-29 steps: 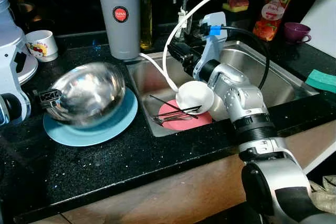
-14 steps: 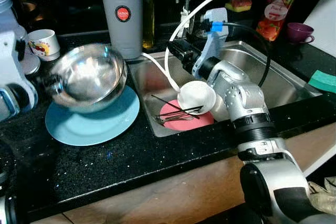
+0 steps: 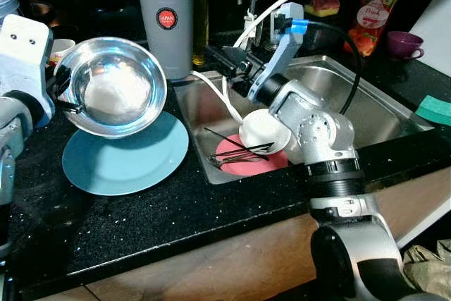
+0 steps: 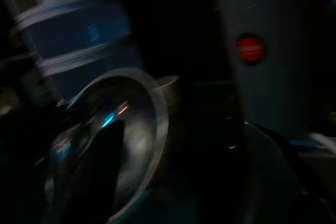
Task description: Kitchen organization
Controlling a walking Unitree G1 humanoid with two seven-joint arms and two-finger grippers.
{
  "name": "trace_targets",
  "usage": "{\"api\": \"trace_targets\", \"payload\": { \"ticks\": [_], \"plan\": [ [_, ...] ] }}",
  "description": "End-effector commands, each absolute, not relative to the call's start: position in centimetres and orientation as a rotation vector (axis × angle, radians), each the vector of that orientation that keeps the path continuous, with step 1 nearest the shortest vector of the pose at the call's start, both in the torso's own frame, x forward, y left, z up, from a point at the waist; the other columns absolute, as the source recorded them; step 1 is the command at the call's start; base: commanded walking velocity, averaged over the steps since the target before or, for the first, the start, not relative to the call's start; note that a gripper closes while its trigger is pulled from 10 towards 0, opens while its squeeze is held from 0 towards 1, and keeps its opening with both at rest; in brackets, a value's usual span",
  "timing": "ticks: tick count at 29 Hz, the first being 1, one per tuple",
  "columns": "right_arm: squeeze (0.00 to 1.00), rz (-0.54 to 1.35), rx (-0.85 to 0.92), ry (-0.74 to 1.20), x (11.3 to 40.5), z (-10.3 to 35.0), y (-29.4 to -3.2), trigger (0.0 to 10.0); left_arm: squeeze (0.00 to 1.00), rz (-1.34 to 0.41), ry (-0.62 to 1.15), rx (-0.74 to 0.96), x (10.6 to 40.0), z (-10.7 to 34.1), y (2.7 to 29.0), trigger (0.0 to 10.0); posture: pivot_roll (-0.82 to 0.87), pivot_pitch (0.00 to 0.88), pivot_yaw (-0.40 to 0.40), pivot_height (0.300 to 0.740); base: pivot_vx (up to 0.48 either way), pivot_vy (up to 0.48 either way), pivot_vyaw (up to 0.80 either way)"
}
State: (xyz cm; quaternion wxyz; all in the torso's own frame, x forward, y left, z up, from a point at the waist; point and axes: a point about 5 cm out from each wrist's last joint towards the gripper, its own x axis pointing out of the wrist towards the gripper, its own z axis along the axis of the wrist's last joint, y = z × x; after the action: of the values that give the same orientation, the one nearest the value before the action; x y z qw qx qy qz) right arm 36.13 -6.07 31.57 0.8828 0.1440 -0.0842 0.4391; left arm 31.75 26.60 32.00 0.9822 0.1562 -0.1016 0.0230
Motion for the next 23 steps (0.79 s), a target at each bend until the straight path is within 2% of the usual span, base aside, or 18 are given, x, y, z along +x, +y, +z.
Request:
{"api": "trace_targets", "payload": {
  "ticks": [1, 2, 11, 16, 23],
  "plan": [
    [0.93, 0.958, 0.276, -0.161, 35.6, 31.4, -5.5, 10.0, 0.0, 0.036, -0.256, 0.32, 31.8, 32.7, 26.2, 0.0, 0.07, 0.051, -0.018, 0.74, 0.0, 0.0, 0.0],
    [0.0, 0.969, 0.256, -0.157, 35.4, 31.3, -5.2, 10.0, 0.0, 0.033, -0.272, 0.332, 32.0, 32.8, 26.0, 0.0, 0.07, 0.052, -0.017, 0.74, 0.0, 0.0, 0.0],
    [0.0, 0.965, 0.21, -0.117, 35.2, 30.6, -4.7, 10.0, 0.0, -0.01, -0.331, 0.329, 32.4, 33.3, 24.7, 0.0, 0.06, 0.062, -0.022, 0.74, 0.0, 0.0, 0.0],
    [0.0, 0.931, 0.205, -0.041, 35.2, 29.3, -4.1, 10.0, 0.0, -0.081, -0.393, 0.328, 32.6, 33.4, 22.4, 0.0, 0.06, 0.066, -0.022, 0.74, 0.0, 0.0, 0.0],
    [0.0, 0.893, 0.186, 0.015, 35.2, 28.4, -3.9, 10.0, 0.0, -0.125, -0.46, 0.325, 32.5, 33.8, 21.0, 0.0, 0.06, 0.072, -0.018, 0.74, 0.0, 0.0, 0.0]
  ]
}}
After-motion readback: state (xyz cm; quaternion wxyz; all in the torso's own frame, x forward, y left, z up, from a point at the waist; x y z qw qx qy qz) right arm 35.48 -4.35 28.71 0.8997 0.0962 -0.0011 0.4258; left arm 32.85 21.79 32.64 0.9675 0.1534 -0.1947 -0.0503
